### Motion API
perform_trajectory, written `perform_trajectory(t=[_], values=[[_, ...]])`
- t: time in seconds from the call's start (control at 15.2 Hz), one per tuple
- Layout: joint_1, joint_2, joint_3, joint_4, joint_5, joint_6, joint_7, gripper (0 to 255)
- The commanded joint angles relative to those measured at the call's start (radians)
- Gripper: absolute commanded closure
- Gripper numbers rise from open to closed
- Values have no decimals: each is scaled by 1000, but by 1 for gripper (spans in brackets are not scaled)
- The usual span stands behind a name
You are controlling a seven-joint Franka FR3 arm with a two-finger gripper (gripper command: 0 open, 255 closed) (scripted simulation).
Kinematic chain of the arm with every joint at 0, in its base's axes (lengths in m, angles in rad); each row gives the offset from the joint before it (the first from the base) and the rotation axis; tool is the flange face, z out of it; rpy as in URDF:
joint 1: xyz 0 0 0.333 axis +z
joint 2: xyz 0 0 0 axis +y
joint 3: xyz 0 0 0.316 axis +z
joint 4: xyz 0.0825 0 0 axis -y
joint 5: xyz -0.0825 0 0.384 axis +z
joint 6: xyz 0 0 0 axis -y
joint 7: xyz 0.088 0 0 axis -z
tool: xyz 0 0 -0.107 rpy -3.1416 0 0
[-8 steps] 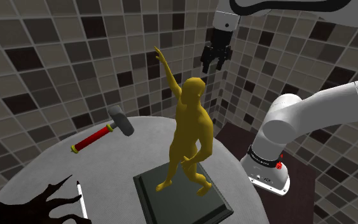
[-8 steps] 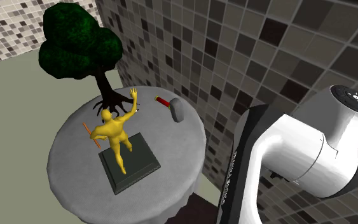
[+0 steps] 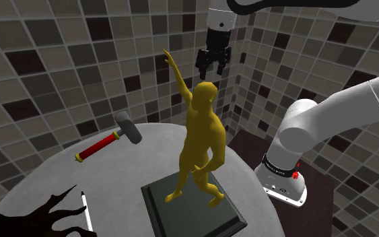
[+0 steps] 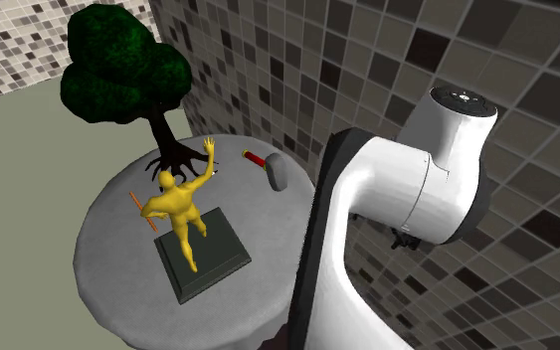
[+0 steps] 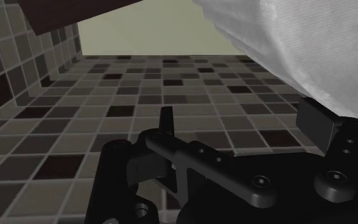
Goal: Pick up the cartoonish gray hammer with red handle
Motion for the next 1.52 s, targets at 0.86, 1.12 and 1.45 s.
perform_trajectory(t=[0.86, 1.12, 1.45], values=[[18, 485, 412, 451, -88, -64, 489, 0], [45, 686, 512, 636, -195, -126, 646, 0], [173, 989, 579, 935, -378, -261, 834, 0]])
